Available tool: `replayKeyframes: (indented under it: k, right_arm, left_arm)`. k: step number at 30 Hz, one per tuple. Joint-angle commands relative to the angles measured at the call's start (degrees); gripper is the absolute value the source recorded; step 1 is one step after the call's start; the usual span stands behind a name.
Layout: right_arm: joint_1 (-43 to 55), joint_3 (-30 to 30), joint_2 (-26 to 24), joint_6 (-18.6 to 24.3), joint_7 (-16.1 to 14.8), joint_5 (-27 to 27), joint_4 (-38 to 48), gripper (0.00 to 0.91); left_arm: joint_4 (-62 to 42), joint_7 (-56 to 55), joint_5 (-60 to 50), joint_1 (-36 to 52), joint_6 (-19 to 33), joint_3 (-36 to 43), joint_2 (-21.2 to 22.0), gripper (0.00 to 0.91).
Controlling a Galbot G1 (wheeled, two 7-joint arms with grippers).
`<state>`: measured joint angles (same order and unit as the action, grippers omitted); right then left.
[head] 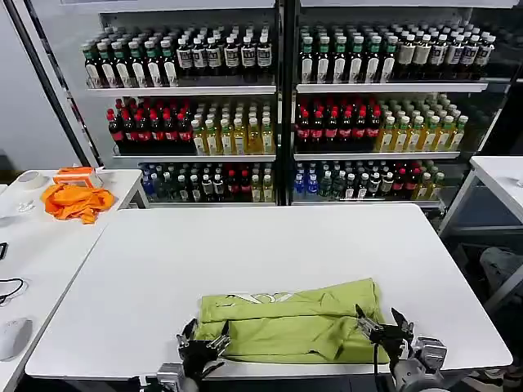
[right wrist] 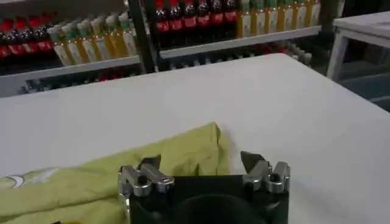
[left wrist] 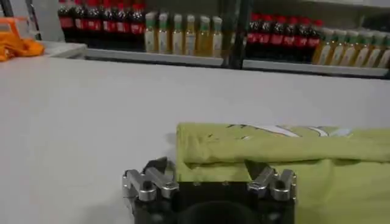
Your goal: Fold and organize the clothes.
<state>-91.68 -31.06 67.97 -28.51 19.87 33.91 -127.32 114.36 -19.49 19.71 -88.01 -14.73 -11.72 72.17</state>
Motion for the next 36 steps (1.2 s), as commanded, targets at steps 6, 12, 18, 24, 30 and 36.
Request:
replayKeyframes:
  k: [6,12,18,24,30,36]
  right_arm:
    - [-1.42,-0.65,0.44,0.46,0.16,-0.31,-0.91,0.907]
    - [-1.73,-0.56,0.97,0.55,0.32,-0.51,-1.08,0.907]
    - [-1.92,-0.63,1.18,0.65,0.44,-0.60,-1.30,0.907]
    - [-1.98,-0.46,1.61,0.73,0.57,-0.79,-1.18,0.907]
    - [-1.77,-0.34,1.48,0.77,0.61,-0.77,-0.83,0.907]
    - [-0.98,-0.21,1.08,0.75,0.76,-0.49,-0.37,0.907]
  left_arm:
    - [-2.87,-0.21,-0.23,0.40,2.52,0.79,1.86,0.020]
    - [-2.30,0.06,0.64,0.29,3.75,0.12,1.85,0.020]
    - [-1.30,0.46,2.03,-0.26,5.21,-1.04,1.35,0.020]
    - [0.00,0.72,5.04,-0.35,5.80,-4.09,0.65,0.020]
    - [1.95,0.97,10.05,-0.29,5.43,-11.10,-2.04,0.020]
    - [2.94,0.95,16.88,-0.47,4.15,-21.26,-6.20,0.020]
